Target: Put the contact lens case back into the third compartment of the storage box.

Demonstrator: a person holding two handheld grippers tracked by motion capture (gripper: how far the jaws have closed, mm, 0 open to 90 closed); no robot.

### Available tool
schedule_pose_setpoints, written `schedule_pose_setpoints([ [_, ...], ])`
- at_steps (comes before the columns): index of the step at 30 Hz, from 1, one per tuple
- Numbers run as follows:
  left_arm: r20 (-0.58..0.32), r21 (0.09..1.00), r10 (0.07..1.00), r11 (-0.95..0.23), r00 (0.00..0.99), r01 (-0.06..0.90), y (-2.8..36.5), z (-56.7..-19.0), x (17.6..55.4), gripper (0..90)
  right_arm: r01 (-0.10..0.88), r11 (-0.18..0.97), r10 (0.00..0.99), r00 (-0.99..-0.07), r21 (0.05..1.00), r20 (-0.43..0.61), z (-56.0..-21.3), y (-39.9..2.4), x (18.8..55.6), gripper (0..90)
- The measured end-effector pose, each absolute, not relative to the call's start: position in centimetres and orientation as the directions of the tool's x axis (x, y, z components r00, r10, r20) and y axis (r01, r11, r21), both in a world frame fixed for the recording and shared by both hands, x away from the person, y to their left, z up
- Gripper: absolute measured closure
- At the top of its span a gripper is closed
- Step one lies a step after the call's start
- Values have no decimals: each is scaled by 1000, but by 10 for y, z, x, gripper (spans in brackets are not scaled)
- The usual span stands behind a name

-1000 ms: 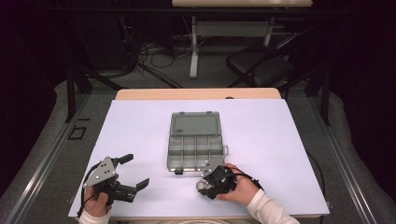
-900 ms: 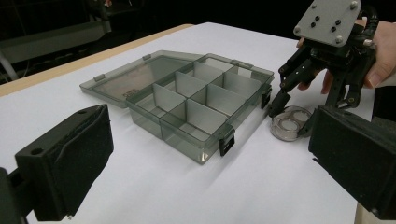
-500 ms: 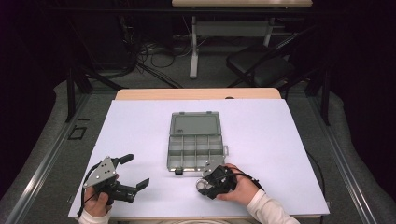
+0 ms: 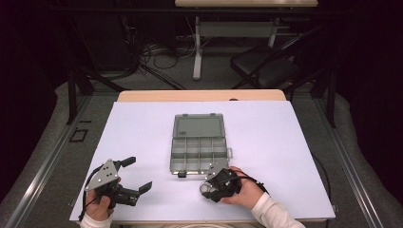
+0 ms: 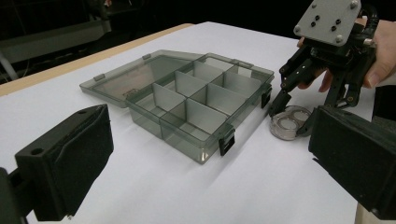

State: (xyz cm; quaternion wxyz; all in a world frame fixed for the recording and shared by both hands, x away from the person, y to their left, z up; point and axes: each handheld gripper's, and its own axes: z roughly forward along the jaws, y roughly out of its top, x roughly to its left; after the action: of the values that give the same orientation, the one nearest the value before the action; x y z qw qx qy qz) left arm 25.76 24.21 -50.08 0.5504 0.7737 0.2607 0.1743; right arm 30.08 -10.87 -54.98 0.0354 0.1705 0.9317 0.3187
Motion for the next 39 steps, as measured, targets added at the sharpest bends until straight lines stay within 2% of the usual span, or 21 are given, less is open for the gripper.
schedule_pose_setpoints([
  [15, -17, 942, 595, -259, 804, 212, 242, -501, 258, 2, 287, 742, 336, -941, 606, 34, -549, -109, 300, 487],
  [39, -16, 942, 596, -261, 803, 212, 242, -501, 258, 2, 289, 697, 355, -934, 657, 34, -538, -114, 300, 487],
])
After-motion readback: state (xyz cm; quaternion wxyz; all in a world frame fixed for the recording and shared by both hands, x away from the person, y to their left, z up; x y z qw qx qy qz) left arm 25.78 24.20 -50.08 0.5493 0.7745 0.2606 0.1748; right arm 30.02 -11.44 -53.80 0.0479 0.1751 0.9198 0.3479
